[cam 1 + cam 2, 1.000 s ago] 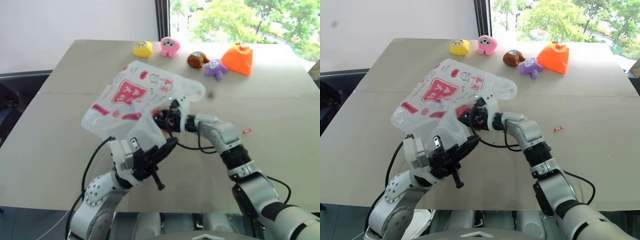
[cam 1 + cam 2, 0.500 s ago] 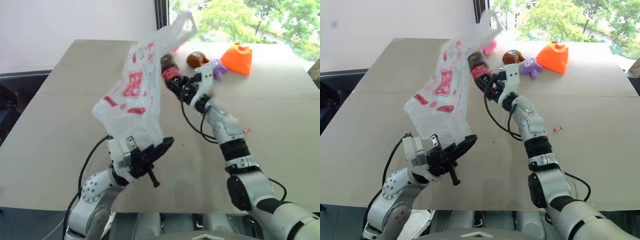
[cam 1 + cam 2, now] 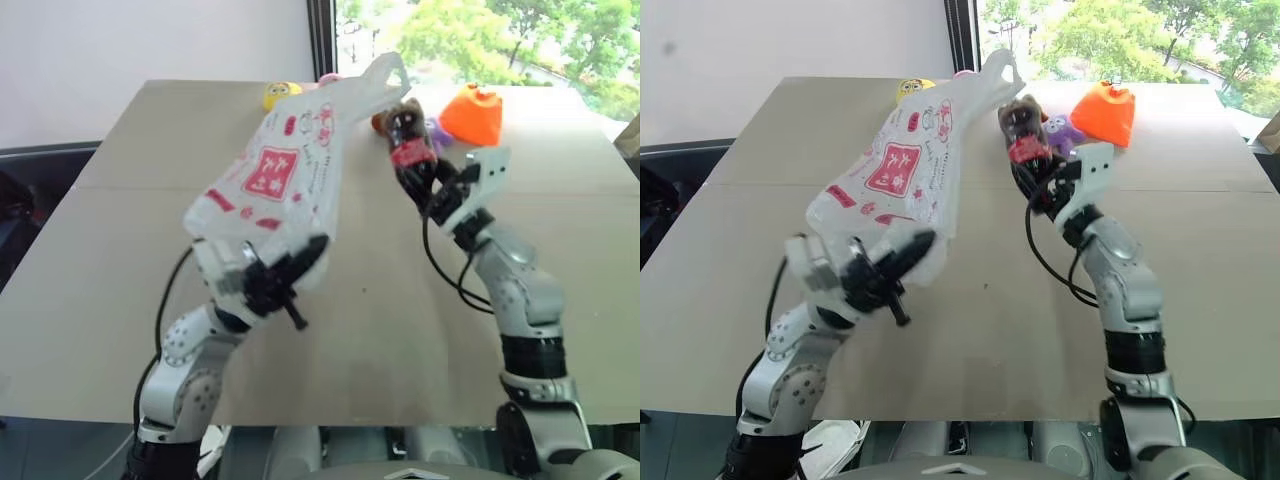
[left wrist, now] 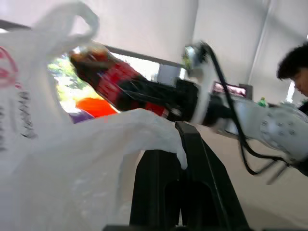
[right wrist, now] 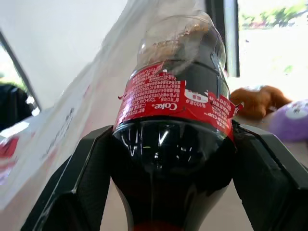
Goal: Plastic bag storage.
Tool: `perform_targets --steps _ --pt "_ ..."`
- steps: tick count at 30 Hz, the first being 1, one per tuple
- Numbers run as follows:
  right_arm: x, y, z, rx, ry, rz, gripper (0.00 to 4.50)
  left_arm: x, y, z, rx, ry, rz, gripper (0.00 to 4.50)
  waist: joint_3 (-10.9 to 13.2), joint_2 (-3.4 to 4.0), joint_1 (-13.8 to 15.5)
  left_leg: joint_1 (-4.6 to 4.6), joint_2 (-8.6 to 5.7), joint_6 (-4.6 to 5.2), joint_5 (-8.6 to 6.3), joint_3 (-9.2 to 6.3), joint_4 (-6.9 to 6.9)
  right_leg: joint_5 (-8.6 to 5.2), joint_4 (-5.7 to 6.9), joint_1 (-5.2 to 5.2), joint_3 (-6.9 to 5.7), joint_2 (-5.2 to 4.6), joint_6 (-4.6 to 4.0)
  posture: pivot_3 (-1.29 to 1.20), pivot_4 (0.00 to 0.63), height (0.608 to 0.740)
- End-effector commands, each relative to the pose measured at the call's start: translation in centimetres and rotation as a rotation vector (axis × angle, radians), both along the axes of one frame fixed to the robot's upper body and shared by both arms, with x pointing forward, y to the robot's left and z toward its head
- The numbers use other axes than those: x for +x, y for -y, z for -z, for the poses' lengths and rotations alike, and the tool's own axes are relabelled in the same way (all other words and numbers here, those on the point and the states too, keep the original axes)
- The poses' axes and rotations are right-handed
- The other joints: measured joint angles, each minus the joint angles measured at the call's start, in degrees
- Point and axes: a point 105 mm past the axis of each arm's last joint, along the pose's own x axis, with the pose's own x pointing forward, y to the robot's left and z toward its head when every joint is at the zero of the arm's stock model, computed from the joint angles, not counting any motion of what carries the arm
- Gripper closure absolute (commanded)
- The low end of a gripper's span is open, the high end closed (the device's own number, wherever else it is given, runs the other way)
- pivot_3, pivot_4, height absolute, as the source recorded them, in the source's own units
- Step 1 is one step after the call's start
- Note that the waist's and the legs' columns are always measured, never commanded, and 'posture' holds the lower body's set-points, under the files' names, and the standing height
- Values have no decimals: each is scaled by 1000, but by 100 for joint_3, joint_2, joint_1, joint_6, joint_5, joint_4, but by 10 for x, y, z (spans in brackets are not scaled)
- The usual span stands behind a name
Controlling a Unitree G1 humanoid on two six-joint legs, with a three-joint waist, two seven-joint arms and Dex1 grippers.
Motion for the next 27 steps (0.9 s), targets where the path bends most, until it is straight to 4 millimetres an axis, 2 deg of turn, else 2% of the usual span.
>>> perform_targets --steps 1,8,13,18,27 --pt "-22 -4 -28 -14 85 -120 1455 -12 -17 -19 -39 61 -123 4500 0 0 -10 0 0 0 0 -1 0 0 -1 0 4 0 0 0 150 740" --pt "-36 -10 -32 -46 8 -329 1455 -25 -45 -9 5 19 -435 4500 2 -3 20 1 -2 1 0 -7 1 0 -1 1 4 2 0 0 150 740" --pt "-45 -28 -30 -71 -26 -507 1455 -25 -64 -21 -75 32 -540 4500 1 -5 34 1 -3 2 -1 -11 4 0 1 4 3 2 0 0 150 740" --pt "-60 -50 -33 -50 -33 -663 1455 -21 -76 -33 -122 47 -544 4500 1 -8 43 -3 -3 1 -1 -15 3 0 -3 4 0 3 0 0 150 740" --pt "-82 -96 -17 -71 -40 -836 1455 -10 -72 -45 -168 38 -477 4500 -3 -16 49 -3 -2 1 0 -17 4 0 -2 4 -8 2 0 0 150 740"
